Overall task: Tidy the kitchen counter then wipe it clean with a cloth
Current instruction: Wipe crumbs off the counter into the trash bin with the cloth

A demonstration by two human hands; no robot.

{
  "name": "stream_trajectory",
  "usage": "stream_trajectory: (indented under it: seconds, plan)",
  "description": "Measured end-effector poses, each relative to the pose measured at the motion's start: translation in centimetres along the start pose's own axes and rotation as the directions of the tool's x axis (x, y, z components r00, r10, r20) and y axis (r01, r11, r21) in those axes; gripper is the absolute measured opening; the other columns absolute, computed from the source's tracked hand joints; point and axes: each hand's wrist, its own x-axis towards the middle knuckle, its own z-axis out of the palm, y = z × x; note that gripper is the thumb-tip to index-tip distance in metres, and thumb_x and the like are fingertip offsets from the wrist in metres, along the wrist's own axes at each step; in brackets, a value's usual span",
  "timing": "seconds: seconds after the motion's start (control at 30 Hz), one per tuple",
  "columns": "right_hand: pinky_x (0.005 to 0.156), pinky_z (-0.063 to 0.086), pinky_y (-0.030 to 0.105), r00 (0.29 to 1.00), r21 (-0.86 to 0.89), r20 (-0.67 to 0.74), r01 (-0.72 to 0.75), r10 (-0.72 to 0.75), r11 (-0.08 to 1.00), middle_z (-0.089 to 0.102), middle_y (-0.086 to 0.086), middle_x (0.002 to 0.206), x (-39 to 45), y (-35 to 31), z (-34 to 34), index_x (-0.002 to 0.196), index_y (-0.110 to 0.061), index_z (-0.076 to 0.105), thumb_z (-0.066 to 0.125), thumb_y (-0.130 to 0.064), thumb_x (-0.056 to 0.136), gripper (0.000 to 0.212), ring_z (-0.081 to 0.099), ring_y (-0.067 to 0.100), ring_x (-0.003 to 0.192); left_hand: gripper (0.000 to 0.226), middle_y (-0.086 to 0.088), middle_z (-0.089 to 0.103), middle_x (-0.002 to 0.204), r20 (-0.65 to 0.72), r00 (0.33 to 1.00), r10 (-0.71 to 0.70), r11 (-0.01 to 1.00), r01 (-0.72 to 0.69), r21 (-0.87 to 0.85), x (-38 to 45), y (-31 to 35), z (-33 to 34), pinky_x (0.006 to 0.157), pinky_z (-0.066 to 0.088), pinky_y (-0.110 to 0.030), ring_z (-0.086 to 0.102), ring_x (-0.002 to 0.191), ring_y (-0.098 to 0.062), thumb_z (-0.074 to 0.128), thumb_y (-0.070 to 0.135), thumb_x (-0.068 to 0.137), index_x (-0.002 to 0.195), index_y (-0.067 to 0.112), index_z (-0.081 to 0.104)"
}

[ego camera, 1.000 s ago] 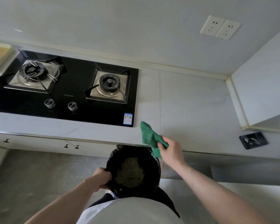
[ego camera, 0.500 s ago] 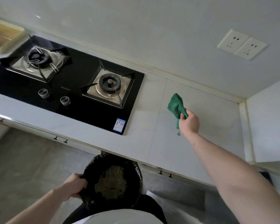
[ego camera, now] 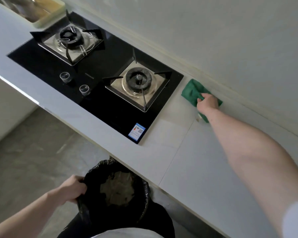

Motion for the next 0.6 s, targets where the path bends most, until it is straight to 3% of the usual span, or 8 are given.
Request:
stream_trajectory:
  seconds: [0.1, 0.2, 0.33, 0.43, 0.5, 0.6]
  plan:
    - [0.113, 0.039, 0.038, 0.998, -0.108, 0.051, 0.038, -0.033, 0.993, 0.055, 0.004, 0.148, -0.4, -0.1, 2.9, 0.142, -0.022, 0.057, 0.054, -0.025, 0.101, 0.041, 0.045, 0.034, 0.139, 0.033, -0.005, 0.065, 0.055, -0.023, 1.000, 0.011, 1.000, -0.011, 0.029, -0.7, 0.9, -0.1, 0.042, 0.053, -0.028, 0.067, 0.052, -0.023, 0.048, -0.012, 0.074, 0.076, 0.011, 0.072]
    - [0.118, 0.034, 0.040, 0.994, -0.120, 0.040, 0.107, -0.103, 0.987, 0.050, 0.000, 0.153, -4.3, 0.1, 5.3, 0.142, -0.025, 0.058, 0.058, -0.022, 0.099, 0.042, 0.036, 0.034, 0.146, 0.037, -0.007, 0.069, 0.066, -0.014, 1.000, 0.004, 0.998, -0.003, 0.057, -1.0, 1.1, -0.5, 0.048, 0.059, -0.034, 0.070, 0.058, -0.023, 0.046, -0.010, 0.075, 0.081, 0.014, 0.074]
    - [0.114, 0.040, 0.040, 0.955, -0.001, 0.058, 0.290, -0.290, 0.957, 0.062, 0.000, 0.140, -14.5, 0.1, 7.0, 0.127, -0.024, 0.070, 0.066, -0.008, 0.088, 0.042, 0.047, 0.035, 0.140, 0.041, -0.010, 0.072, 0.076, 0.019, 1.000, 0.013, 0.993, -0.015, 0.118, -1.7, 1.5, -1.1, 0.054, 0.063, -0.041, 0.073, 0.064, -0.024, 0.044, -0.008, 0.076, 0.091, 0.013, 0.076]
    - [0.115, 0.036, 0.043, 0.885, 0.015, 0.171, 0.437, -0.433, 0.900, 0.066, -0.006, 0.135, -22.1, 0.0, 8.1, 0.122, -0.028, 0.074, 0.067, 0.004, 0.078, 0.054, 0.048, 0.029, 0.139, 0.041, -0.010, 0.072, 0.078, 0.016, 1.000, 0.018, 0.989, -0.020, 0.147, -2.2, 1.7, -1.4, 0.054, 0.063, -0.043, 0.073, 0.064, -0.025, 0.042, -0.006, 0.077, 0.094, 0.012, 0.075]
    - [0.118, 0.033, 0.041, 0.850, 0.053, 0.235, 0.474, -0.472, 0.879, 0.064, -0.012, 0.136, -24.4, 0.1, 8.0, 0.123, -0.031, 0.073, 0.064, 0.007, 0.078, 0.060, 0.047, 0.021, 0.140, 0.039, -0.011, 0.072, 0.078, 0.010, 1.000, 0.014, 0.988, -0.016, 0.153, -2.3, 1.6, -1.4, 0.053, 0.062, -0.042, 0.073, 0.063, -0.025, 0.042, -0.006, 0.078, 0.091, 0.012, 0.074]
    - [0.112, 0.041, 0.030, 0.878, 0.162, 0.158, 0.429, -0.453, 0.889, 0.064, -0.014, 0.135, -22.7, 0.3, 5.9, 0.123, -0.031, 0.073, 0.057, 0.010, 0.079, 0.062, 0.053, 0.010, 0.133, 0.036, -0.012, 0.072, 0.079, 0.014, 1.000, 0.008, 0.990, -0.010, 0.142, -2.4, 1.7, -1.3, 0.050, 0.061, -0.039, 0.073, 0.061, -0.025, 0.043, -0.006, 0.078, 0.088, 0.011, 0.072]
